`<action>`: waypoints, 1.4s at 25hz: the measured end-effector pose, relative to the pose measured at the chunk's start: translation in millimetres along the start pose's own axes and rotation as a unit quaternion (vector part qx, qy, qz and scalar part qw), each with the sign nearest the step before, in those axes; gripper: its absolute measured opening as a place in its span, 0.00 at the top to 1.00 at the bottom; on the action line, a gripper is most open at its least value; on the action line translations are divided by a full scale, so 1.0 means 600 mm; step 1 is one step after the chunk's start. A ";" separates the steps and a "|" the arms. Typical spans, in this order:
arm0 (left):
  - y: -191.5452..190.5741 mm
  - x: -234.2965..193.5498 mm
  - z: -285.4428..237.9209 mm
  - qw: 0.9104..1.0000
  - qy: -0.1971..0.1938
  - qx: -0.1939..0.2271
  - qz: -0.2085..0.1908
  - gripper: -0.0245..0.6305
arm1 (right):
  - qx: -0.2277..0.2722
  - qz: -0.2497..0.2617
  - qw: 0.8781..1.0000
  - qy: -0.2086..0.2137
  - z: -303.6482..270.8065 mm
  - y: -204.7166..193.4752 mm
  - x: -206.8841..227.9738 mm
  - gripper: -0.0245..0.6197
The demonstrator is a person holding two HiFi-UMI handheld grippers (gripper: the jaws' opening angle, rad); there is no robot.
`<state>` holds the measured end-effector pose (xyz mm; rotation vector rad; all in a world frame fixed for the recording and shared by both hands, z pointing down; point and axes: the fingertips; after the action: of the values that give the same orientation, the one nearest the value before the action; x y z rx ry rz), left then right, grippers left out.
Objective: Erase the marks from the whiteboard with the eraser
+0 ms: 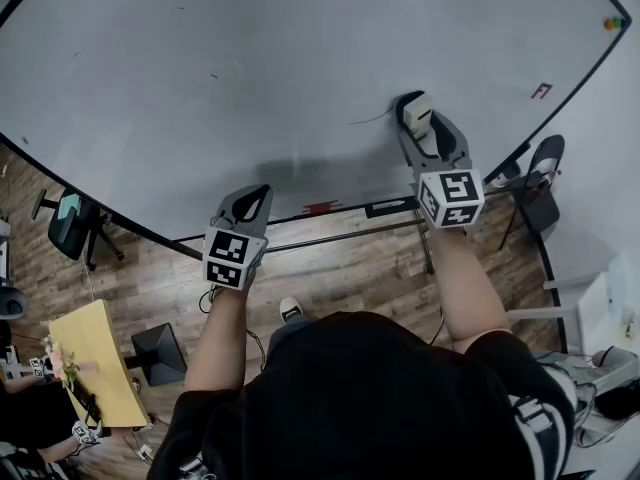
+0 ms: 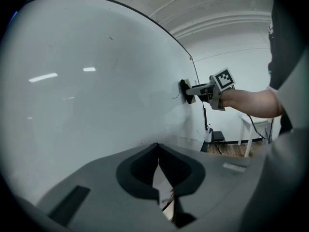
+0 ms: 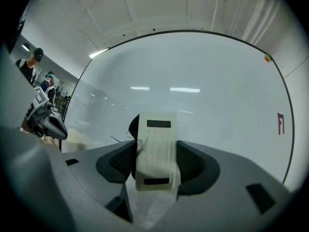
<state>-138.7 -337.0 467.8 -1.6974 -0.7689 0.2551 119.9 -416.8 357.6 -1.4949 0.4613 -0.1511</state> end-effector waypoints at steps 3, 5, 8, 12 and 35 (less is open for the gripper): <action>-0.003 -0.001 0.001 1.000 -0.002 -0.006 -0.004 0.95 | 0.001 0.002 1.000 -0.003 -0.001 0.002 -0.001 0.58; -0.004 -0.002 0.001 1.000 -0.002 -0.006 -0.004 0.95 | 0.001 0.004 1.000 -0.006 -0.002 0.002 -0.001 0.58; -0.004 -0.003 0.000 1.000 -0.001 -0.004 -0.006 0.94 | 0.000 0.006 1.000 -0.011 -0.004 0.001 -0.002 0.58; -0.009 -0.002 0.002 1.000 0.000 -0.005 -0.001 0.95 | 0.001 0.006 1.000 -0.005 -0.007 0.005 -0.011 0.58; -0.036 -0.011 0.049 0.999 0.026 -0.015 0.012 0.95 | 0.007 0.068 0.996 0.065 -0.043 0.019 -0.165 0.58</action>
<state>-167.5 -316.0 478.0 -1.7354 -0.7182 0.2162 18.2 -402.2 366.3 -1.4407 0.6637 -0.1453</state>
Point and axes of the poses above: the fingertips, and each gripper's own axes: z backward along the fingers, x to its right, y out of its top, and after that the axes turned 4 degrees about -z, right-handed
